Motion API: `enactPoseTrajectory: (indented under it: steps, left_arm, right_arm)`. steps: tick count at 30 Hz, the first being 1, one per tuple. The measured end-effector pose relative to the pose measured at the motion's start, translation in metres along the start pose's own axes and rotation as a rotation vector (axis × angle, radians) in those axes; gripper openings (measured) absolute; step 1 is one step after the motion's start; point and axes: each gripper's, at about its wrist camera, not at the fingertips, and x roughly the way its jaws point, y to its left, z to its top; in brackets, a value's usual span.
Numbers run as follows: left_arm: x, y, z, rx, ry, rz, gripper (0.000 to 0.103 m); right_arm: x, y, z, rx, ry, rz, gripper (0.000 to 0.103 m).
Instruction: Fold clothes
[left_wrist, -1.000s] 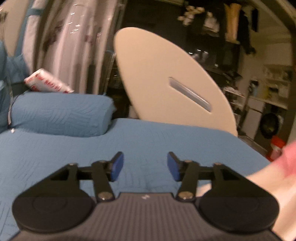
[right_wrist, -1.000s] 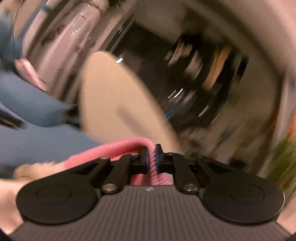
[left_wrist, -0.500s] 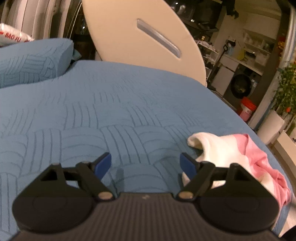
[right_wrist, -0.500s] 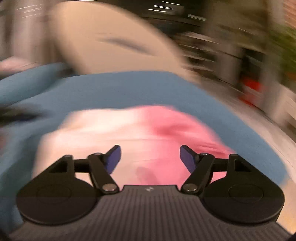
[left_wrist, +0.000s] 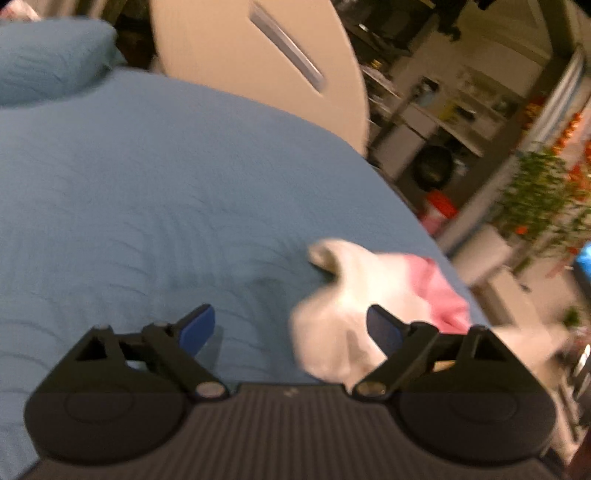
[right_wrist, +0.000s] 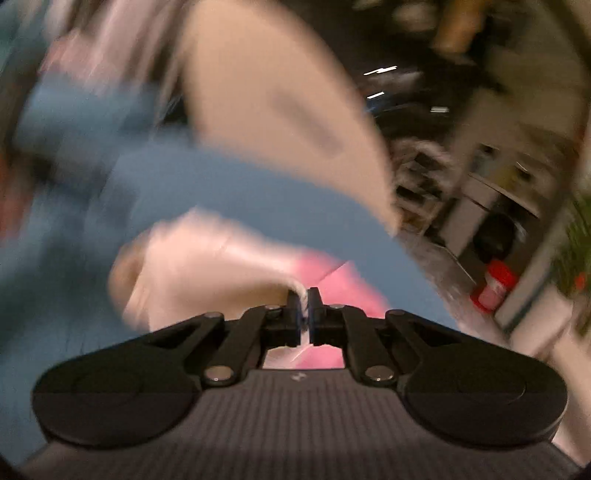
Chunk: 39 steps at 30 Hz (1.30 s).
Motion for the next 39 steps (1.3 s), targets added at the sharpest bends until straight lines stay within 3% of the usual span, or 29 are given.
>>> enactPoseTrajectory:
  steps: [2, 4, 7, 9, 12, 14, 16, 17, 19, 20, 21, 23, 26, 29, 30, 31, 32, 34, 36, 38, 39]
  left_arm:
    - [0.011, -0.005, -0.002, 0.010, 0.060, -0.079, 0.091]
    - [0.019, -0.020, -0.008, 0.121, 0.078, -0.090, 0.092]
    - [0.028, -0.037, -0.023, 0.230, 0.081, -0.076, 0.096]
    - [0.043, -0.047, -0.036, 0.243, 0.104, -0.083, 0.096]
    - [0.059, -0.063, -0.051, 0.287, 0.112, -0.132, 0.096]
    - [0.065, -0.077, -0.061, 0.366, 0.070, -0.118, 0.096]
    - [0.074, -0.088, -0.072, 0.454, -0.049, -0.010, 0.094]
    - [0.075, -0.090, -0.073, 0.470, -0.074, 0.030, 0.088]
    - [0.073, -0.079, -0.057, 0.426, -0.128, 0.138, 0.057]
    - [0.069, -0.073, -0.050, 0.393, -0.149, 0.169, 0.028]
    - [0.058, -0.063, -0.038, 0.325, -0.192, 0.204, 0.013]
    - [0.017, -0.037, -0.005, 0.169, -0.376, 0.315, 0.012]
    - [-0.028, -0.021, 0.013, 0.098, -0.557, 0.372, 0.012]
    - [-0.074, -0.009, 0.025, 0.069, -0.753, 0.499, 0.012]
    - [-0.086, -0.003, 0.026, 0.047, -0.815, 0.580, 0.013]
    - [-0.096, 0.005, 0.028, 0.014, -0.852, 0.663, 0.014]
    - [-0.102, 0.010, 0.029, -0.006, -0.857, 0.698, 0.015]
    - [-0.111, 0.038, 0.037, -0.116, -0.812, 0.826, 0.028]
    - [-0.109, 0.062, 0.041, -0.191, -0.710, 0.883, 0.032]
    - [-0.106, 0.091, 0.043, -0.325, -0.607, 0.888, 0.032]
    - [-0.110, 0.095, 0.042, -0.373, -0.622, 0.872, 0.036]
  right_arm:
    - [-0.012, -0.040, 0.021, 0.112, -0.077, -0.049, 0.007]
    - [-0.022, -0.071, 0.033, 0.191, -0.143, -0.092, 0.007]
    - [-0.037, -0.092, 0.036, 0.231, -0.206, -0.124, 0.007]
    - [-0.046, -0.105, 0.033, 0.231, -0.247, -0.141, 0.007]
    - [-0.036, -0.104, 0.015, 0.229, -0.229, -0.094, 0.007]
    - [-0.050, -0.086, 0.009, 0.215, -0.221, -0.059, 0.007]
    - [-0.052, -0.071, 0.007, 0.198, -0.225, -0.027, 0.007]
    - [-0.056, -0.064, 0.009, 0.185, -0.230, -0.013, 0.007]
    - [-0.065, -0.046, 0.018, 0.154, -0.243, 0.010, 0.007]
    - [-0.068, -0.040, 0.019, 0.153, -0.242, 0.022, 0.007]
    - [-0.071, -0.036, 0.018, 0.157, -0.237, 0.034, 0.007]
    - [-0.078, -0.028, 0.018, 0.165, -0.227, 0.058, 0.007]
    - [-0.076, 0.002, 0.010, 0.141, -0.198, 0.180, 0.007]
    - [-0.075, 0.053, -0.005, 0.097, -0.135, 0.389, 0.007]
    - [-0.077, 0.080, -0.011, 0.070, -0.088, 0.471, 0.008]
    - [-0.076, 0.105, -0.020, 0.038, -0.038, 0.550, 0.008]
    - [-0.070, 0.128, -0.031, -0.008, 0.048, 0.621, 0.009]
    - [-0.057, 0.170, -0.055, -0.103, 0.264, 0.734, 0.009]
    - [-0.047, 0.196, -0.076, -0.179, 0.463, 0.784, 0.009]
    - [-0.043, 0.200, -0.088, -0.229, 0.547, 0.786, 0.010]
    - [-0.042, 0.197, -0.088, -0.231, 0.548, 0.783, 0.010]
